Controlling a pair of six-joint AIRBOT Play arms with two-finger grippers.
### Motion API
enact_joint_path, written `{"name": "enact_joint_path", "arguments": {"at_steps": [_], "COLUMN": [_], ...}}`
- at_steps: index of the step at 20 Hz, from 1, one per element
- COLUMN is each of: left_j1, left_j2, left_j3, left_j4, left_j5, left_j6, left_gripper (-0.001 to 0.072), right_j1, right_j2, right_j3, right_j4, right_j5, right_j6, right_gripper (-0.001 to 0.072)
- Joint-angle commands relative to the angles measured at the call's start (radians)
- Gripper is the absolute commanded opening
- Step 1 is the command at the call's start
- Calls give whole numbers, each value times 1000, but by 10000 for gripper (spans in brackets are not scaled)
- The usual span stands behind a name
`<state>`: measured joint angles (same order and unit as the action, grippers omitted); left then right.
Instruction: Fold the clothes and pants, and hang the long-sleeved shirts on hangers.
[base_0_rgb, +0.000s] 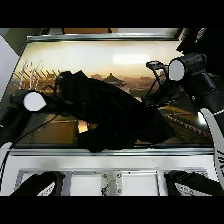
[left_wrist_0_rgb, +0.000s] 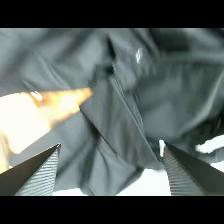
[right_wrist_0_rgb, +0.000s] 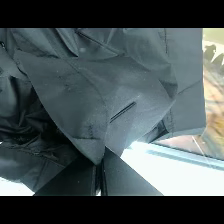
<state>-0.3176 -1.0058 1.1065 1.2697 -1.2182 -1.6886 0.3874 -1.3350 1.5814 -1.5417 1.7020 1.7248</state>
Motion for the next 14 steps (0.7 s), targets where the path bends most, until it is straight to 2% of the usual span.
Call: {"name": "enact_joint_path", "arguments": {"at_steps": [1,5,10,14], "left_j1": [113,254,406,535], "left_j2": [39,-10,-208,-400], "left_j3": [85,166,239,298], "left_j4": [101,289,507,544], "left_j5": [6,8,30,120], "left_j6": [18,35,87,89], "left_gripper": [687,686,686,686], "right_j1": [1,1,1,1], "right_j2": [-3,-4,-4,-4], "right_j3": [0,0,0,0], "right_j4": [1,1,1,1], "right_j5": [0,0,0,0], "right_j6": [0,0,0,0], "right_gripper": [13,13,13,13]}}
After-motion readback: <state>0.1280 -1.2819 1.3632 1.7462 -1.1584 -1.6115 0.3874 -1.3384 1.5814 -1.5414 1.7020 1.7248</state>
